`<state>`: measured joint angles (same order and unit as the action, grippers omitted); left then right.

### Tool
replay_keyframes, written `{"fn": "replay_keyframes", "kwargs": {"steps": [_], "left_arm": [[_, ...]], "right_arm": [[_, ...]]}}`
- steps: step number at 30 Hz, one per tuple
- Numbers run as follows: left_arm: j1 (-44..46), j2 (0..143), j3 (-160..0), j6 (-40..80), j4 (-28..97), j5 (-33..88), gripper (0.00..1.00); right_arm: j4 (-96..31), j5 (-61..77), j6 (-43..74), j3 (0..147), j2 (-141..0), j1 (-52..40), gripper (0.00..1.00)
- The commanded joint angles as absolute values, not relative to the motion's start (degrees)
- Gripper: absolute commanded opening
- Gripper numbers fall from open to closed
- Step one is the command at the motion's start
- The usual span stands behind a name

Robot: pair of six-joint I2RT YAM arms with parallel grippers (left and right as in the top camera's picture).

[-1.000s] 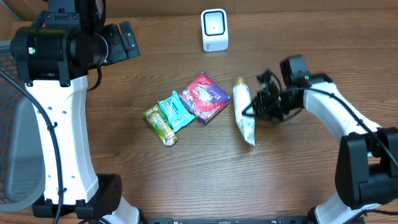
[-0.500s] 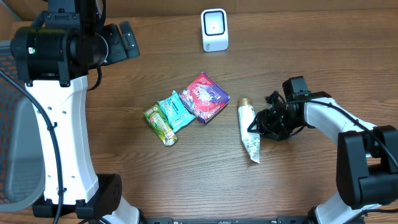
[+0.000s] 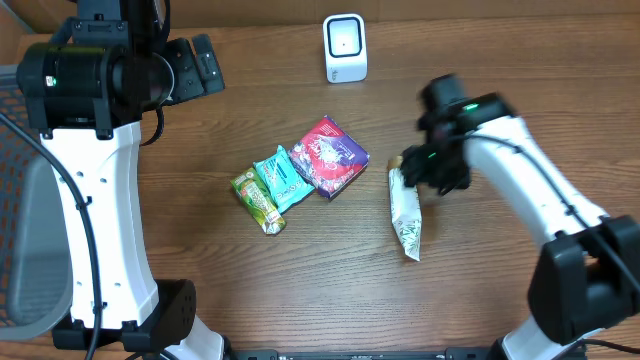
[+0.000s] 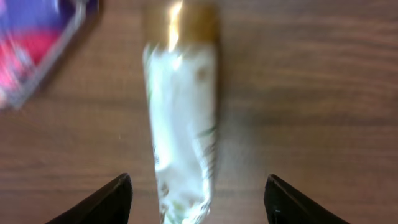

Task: Scan the item barcode
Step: 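Lower the tube onto the table and open the right gripper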

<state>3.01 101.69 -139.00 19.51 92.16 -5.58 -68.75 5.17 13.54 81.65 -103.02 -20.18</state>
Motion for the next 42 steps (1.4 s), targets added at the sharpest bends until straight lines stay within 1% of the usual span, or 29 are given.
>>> {"fn": "replay_keyframes", "kwargs": {"steps": [1, 2, 3, 5, 7, 16, 20, 23, 27, 29, 30, 33, 35, 37, 38, 40, 41, 42], "left_arm": [[3.0, 101.6, -138.9, 20.1, 92.1, -5.3, 1.0], [3.0, 101.6, -138.9, 20.2, 92.1, -5.3, 1.0], [3.0, 101.6, -138.9, 20.1, 92.1, -5.3, 1.0], [3.0, 101.6, -138.9, 20.1, 92.1, -5.3, 0.99], [3.0, 101.6, -138.9, 20.1, 92.1, -5.3, 1.0], [3.0, 101.6, -138.9, 20.1, 92.1, -5.3, 0.99], [3.0, 101.6, -138.9, 20.1, 92.1, -5.3, 1.0], [3.0, 101.6, -138.9, 20.1, 92.1, -5.3, 1.0], [3.0, 101.6, -138.9, 20.2, 92.1, -5.3, 1.0], [3.0, 101.6, -138.9, 20.1, 92.1, -5.3, 1.0], [3.0, 101.6, -138.9, 20.2, 92.1, -5.3, 1.0], [3.0, 101.6, -138.9, 20.1, 92.1, -5.3, 1.0], [3.0, 101.6, -138.9, 20.1, 92.1, -5.3, 1.0], [3.0, 101.6, -138.9, 20.1, 92.1, -5.3, 0.99], [3.0, 101.6, -138.9, 20.1, 92.1, -5.3, 1.0], [3.0, 101.6, -138.9, 20.1, 92.1, -5.3, 0.99], [3.0, 101.6, -138.9, 20.1, 92.1, -5.3, 0.99], [3.0, 101.6, -138.9, 20.1, 92.1, -5.3, 1.0]], "right_arm": [[-70.1, -5.8, 17.4, 81.7, -101.9, -28.9, 0.7], [-70.2, -8.3, 18.8, 81.7, -102.0, -31.3, 0.7], [-70.2, -14.0, 21.8, 81.6, -102.1, -35.4, 0.74], [-70.2, -19.2, 24.2, 81.6, -102.6, -38.4, 0.8], [-70.1, -22.2, 24.8, 81.6, -103.6, -40.4, 0.83], [-71.3, -20.8, 25.1, 81.6, -112.1, -41.5, 0.89], [-72.2, -17.7, 25.2, 81.6, -116.1, -41.7, 0.89], [-72.9, -17.9, 25.4, 81.5, -116.9, -41.9, 0.89], [-73.2, -18.5, 25.6, 81.3, -116.9, -41.9, 0.8], [-73.4, -19.4, 25.6, 81.3, -116.9, -41.9, 0.71], [-73.5, -19.7, 25.5, 81.3, -116.9, -41.9, 0.68], [-73.4, -20.2, 25.5, 80.9, -116.9, -41.9, 0.55], [-73.4, -20.1, 25.5, 80.9, -116.9, -41.9, 0.49], [-73.3, -20.1, 25.5, 80.9, -116.9, -41.9, 0.36], [-73.1, -20.1, 25.5, 80.9, -116.9, -41.9, 0.32], [-71.9, -18.2, 25.6, 80.9, -116.9, -41.9, 0.18], [-71.3, -16.8, 25.6, 80.9, -116.9, -41.9, 0.13], [-70.3, -14.2, 25.5, 81.0, -116.7, -41.8, 0.11]]}}
